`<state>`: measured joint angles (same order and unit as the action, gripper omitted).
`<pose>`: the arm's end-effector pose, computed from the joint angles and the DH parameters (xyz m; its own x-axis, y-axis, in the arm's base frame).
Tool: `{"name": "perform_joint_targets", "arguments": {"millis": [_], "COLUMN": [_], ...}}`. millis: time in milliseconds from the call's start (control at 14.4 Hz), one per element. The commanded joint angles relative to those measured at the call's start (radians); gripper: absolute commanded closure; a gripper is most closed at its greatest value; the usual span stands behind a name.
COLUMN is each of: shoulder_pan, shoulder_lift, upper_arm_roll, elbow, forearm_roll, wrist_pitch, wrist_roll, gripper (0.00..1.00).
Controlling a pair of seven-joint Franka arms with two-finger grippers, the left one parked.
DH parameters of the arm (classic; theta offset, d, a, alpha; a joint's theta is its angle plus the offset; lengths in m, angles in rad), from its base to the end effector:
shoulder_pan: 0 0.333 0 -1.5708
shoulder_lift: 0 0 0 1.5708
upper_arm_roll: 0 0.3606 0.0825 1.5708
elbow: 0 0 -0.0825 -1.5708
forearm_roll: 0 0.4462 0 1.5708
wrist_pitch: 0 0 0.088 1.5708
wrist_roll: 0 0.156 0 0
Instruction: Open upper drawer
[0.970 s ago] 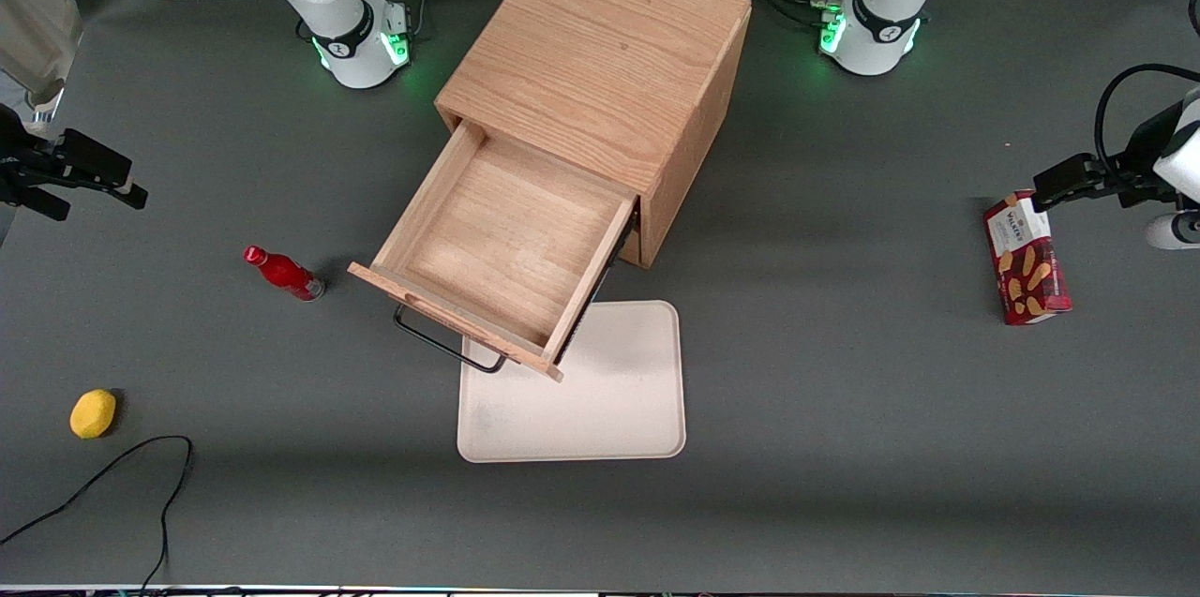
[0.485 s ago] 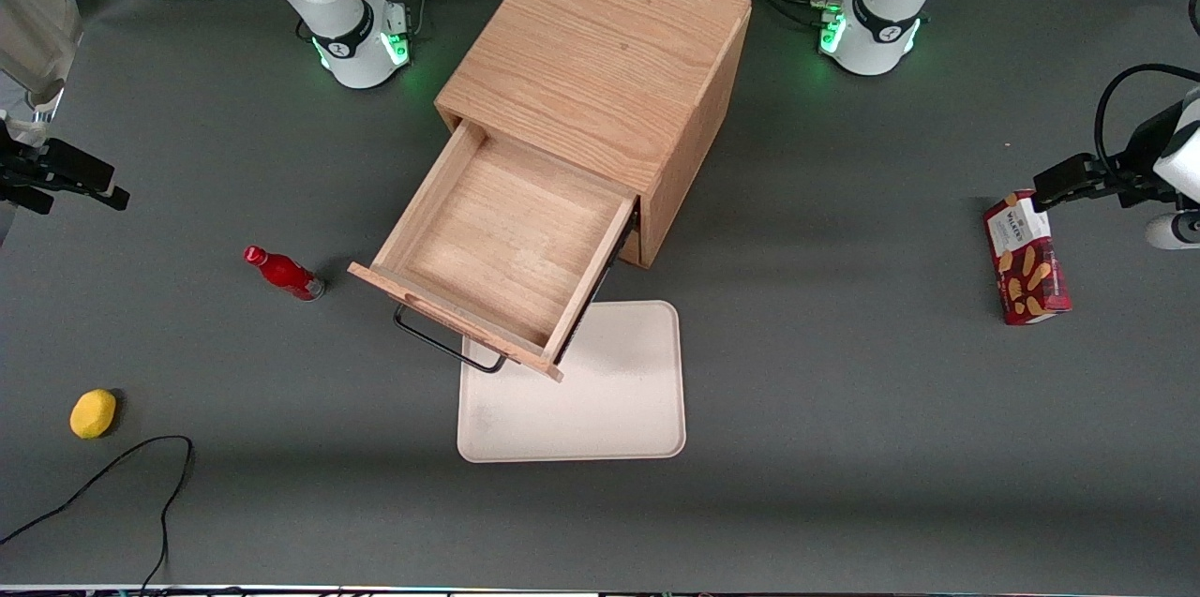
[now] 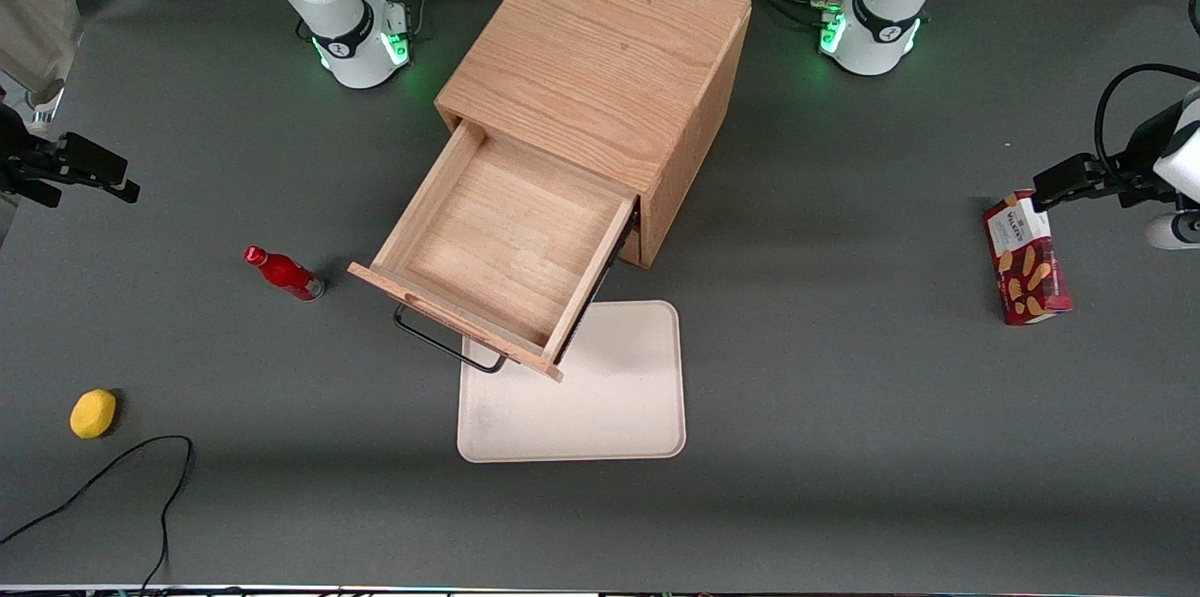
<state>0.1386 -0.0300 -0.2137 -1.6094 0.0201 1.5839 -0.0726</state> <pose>0.6058 -0.0442 0.6186 1.0000 -0.0027 0.0057 -0.0026 -0.9997 -0.0261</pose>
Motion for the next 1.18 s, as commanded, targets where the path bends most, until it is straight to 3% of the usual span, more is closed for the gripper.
{"name": "perform_joint_targets", "arguments": {"millis": [0, 1109], "shoulder_pan": [-0.013, -0.014], "shoulder_lift": [-0.004, -0.010], "upper_arm_roll": [0.011, 0.007], "elbow": [-0.007, 0.005], "forearm_roll": [-0.014, -0.023], "wrist_pitch": [0.004, -0.015], "wrist_roll": [0.016, 0.054], "gripper": [0.00, 0.00]}}
